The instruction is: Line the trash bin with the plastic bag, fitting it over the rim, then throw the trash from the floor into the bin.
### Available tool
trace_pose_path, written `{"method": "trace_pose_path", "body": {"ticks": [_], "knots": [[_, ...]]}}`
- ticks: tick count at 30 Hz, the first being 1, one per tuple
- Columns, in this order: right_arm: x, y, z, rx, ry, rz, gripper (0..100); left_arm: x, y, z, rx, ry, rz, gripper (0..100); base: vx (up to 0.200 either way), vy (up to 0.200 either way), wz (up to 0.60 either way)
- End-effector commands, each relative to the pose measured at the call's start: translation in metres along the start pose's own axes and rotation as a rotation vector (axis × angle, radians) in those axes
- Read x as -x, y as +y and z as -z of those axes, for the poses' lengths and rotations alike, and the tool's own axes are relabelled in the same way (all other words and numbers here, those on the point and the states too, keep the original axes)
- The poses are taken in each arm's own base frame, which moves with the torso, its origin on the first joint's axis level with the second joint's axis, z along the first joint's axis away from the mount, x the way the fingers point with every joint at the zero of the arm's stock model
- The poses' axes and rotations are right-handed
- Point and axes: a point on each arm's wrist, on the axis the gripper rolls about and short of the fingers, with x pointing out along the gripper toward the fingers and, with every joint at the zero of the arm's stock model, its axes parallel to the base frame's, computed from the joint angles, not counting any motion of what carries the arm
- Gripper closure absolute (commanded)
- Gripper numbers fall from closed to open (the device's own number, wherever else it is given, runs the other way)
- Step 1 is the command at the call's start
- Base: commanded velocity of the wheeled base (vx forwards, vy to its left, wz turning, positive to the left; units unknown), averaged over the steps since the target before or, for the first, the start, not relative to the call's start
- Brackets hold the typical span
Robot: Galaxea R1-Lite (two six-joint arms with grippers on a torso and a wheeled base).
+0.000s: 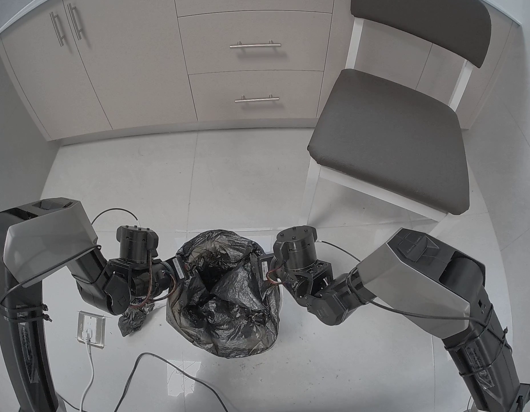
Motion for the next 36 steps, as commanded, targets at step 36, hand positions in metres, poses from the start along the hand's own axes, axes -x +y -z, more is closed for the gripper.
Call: {"method": "trace_pose_path", "body": {"ticks": [36], "knots": [[-0.027,-0.030,0.007,-0.026,-0.003,0.069,0,0.000,-0.002,-0.003,-0.001,-0.014,0.014,100,0.000,0.000,0.00]]}}
